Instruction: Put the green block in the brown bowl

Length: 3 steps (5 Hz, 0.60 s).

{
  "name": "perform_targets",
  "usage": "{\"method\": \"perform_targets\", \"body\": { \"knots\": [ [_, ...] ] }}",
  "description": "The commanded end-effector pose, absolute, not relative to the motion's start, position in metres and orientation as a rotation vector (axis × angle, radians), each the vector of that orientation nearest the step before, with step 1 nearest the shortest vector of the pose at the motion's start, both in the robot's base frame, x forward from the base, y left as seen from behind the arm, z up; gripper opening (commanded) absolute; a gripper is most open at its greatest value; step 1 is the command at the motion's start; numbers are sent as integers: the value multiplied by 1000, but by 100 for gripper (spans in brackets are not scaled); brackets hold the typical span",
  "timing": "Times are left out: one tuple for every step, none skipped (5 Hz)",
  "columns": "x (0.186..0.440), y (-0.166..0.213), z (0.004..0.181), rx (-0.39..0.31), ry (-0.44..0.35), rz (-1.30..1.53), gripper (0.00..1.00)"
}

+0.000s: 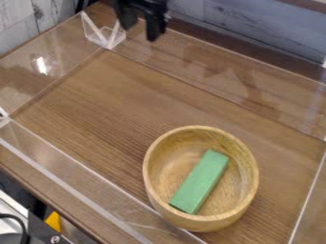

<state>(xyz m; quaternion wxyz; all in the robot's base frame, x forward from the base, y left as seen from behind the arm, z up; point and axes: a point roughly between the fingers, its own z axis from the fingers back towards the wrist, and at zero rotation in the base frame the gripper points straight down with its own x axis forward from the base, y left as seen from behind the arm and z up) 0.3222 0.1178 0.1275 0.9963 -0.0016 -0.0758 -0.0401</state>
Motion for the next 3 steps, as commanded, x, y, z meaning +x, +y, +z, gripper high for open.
{"method": "perform_targets", "body": {
  "knots": [
    [313, 132, 130, 3, -185, -127, 100],
    [303, 140, 109, -17, -169, -161, 100],
    [303, 141, 108, -30, -166, -90, 100]
  ]
}}
